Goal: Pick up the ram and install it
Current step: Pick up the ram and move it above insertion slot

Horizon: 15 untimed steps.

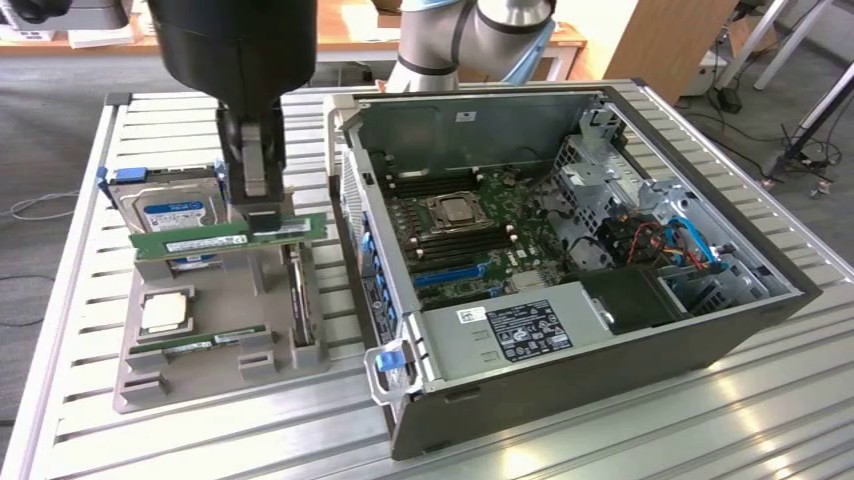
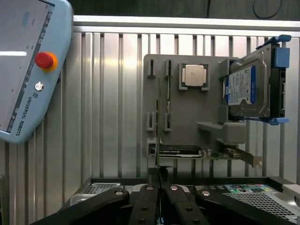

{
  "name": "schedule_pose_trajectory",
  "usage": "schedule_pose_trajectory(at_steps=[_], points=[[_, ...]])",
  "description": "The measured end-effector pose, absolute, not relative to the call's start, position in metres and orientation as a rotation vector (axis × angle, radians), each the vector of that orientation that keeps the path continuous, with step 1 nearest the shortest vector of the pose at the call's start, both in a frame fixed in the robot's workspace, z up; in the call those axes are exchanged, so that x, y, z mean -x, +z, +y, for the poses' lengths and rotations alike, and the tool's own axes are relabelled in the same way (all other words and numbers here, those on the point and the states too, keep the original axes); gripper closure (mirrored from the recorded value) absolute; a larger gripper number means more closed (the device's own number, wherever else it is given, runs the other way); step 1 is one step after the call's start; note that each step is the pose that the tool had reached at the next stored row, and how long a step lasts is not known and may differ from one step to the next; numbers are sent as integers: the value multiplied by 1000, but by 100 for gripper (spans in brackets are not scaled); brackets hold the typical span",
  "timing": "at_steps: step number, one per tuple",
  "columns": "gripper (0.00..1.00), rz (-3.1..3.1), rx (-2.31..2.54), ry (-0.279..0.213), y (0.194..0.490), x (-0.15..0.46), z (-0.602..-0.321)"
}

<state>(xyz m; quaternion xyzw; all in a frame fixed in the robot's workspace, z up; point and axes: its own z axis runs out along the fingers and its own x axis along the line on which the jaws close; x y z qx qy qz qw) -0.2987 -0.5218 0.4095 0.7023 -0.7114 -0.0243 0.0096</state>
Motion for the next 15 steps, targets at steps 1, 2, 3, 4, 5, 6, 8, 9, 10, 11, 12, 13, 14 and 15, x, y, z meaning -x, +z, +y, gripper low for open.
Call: schedule_pose_trajectory(at_steps=[1, 2, 3, 4, 5, 6, 8, 9, 10, 11, 12, 13, 14, 15], points=[[88, -2221, -2194, -76, 409, 296, -522], [88, -2220, -2194, -76, 409, 294, -522], [88, -2220, -2195, -76, 409, 291, -522], [88, -2220, -2196, -77, 409, 289, -522], [88, -2219, -2196, -77, 409, 286, -522], [88, -2218, -2197, -77, 409, 283, -522], [88, -2217, -2199, -78, 409, 278, -522], [88, -2217, -2199, -78, 409, 275, -522], [88, -2216, -2200, -78, 409, 272, -522], [88, -2216, -2201, -79, 409, 269, -522], [88, -2215, -2202, -79, 409, 267, -522], [88, -2215, -2203, -80, 409, 264, -522], [88, -2214, -2204, -80, 409, 261, -522], [88, -2213, -2205, -80, 409, 258, -522]])
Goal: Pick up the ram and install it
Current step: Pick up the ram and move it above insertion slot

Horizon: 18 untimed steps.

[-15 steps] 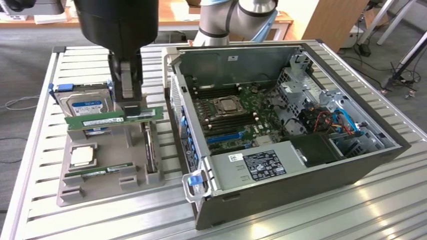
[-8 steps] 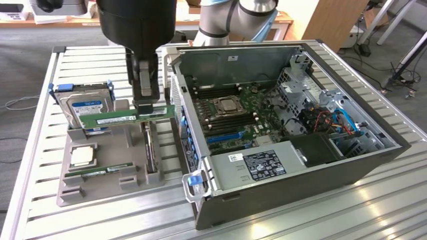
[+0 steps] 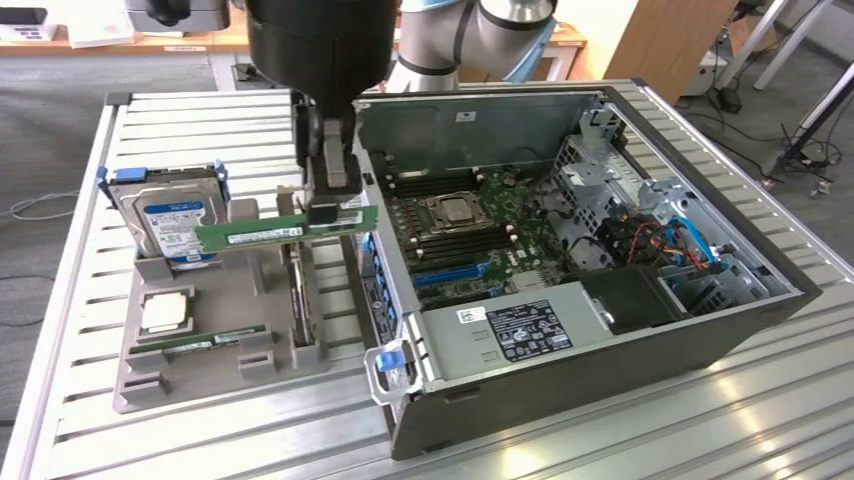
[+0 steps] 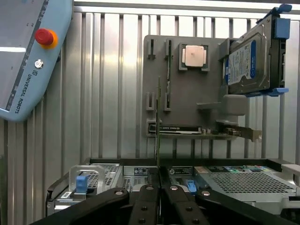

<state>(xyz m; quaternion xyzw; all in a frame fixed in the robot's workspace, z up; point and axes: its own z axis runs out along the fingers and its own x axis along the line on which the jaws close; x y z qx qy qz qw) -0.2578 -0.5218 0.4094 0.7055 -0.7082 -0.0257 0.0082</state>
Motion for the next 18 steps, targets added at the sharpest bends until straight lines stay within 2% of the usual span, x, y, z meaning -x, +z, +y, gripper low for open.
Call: schedule_pose_trajectory(at_steps=[18], points=[[88, -2202, -2220, -86, 409, 209, -522]])
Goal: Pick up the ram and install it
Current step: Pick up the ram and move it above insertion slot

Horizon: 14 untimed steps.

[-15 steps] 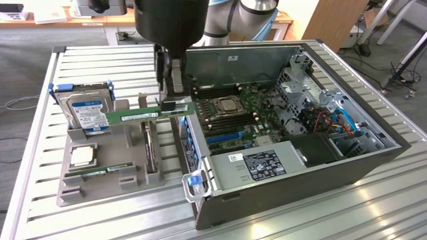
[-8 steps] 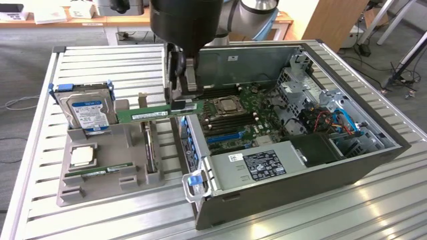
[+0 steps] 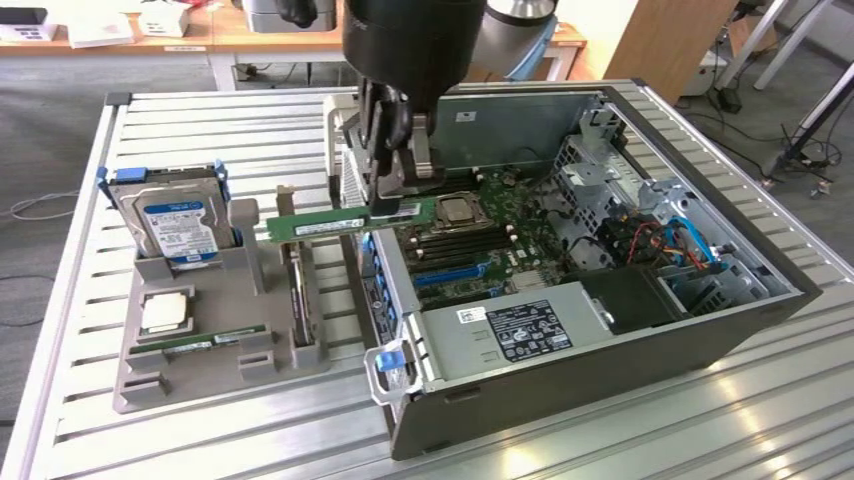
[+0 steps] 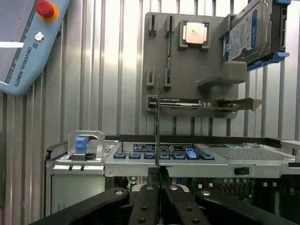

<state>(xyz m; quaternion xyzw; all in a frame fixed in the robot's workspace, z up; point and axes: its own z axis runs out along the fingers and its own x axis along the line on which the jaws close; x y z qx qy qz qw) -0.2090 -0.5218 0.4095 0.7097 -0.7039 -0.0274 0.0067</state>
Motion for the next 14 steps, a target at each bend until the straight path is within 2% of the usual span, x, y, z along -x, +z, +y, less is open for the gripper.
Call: schedule_pose_trajectory(at_steps=[14], points=[[88, -2196, -2230, -90, 409, 163, -522]])
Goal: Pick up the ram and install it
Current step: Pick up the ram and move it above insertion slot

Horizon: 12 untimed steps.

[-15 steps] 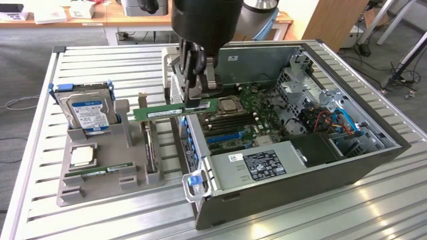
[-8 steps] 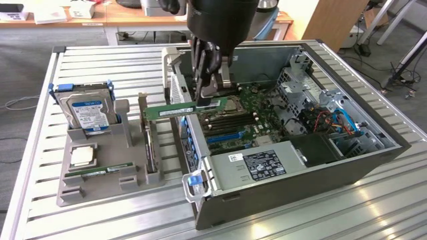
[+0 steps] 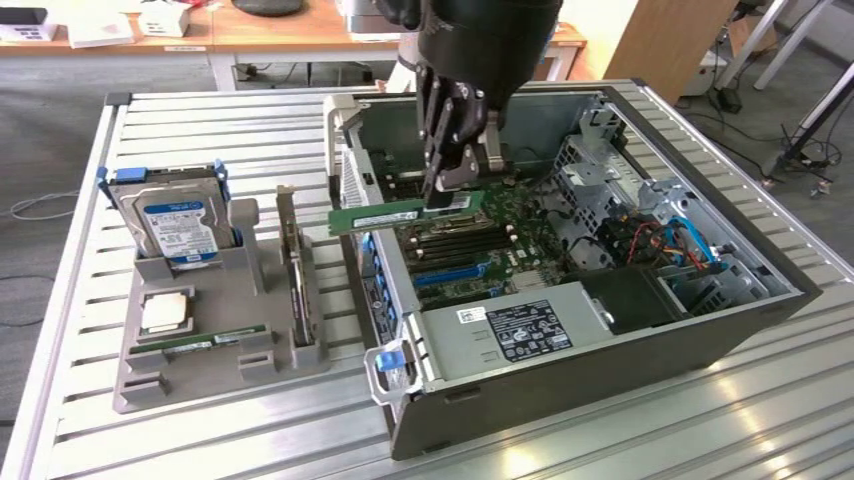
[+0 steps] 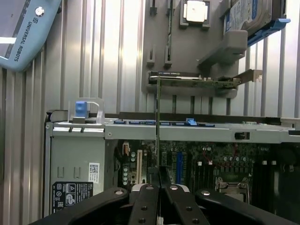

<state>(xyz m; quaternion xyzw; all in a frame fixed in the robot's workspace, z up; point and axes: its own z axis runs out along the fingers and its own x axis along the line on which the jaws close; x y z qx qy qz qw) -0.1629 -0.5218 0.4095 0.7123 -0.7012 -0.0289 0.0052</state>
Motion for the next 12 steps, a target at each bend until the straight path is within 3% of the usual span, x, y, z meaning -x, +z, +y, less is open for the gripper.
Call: schedule_pose_trajectory(at_steps=[12], points=[[88, -2195, -2236, -95, 409, 116, -522]])
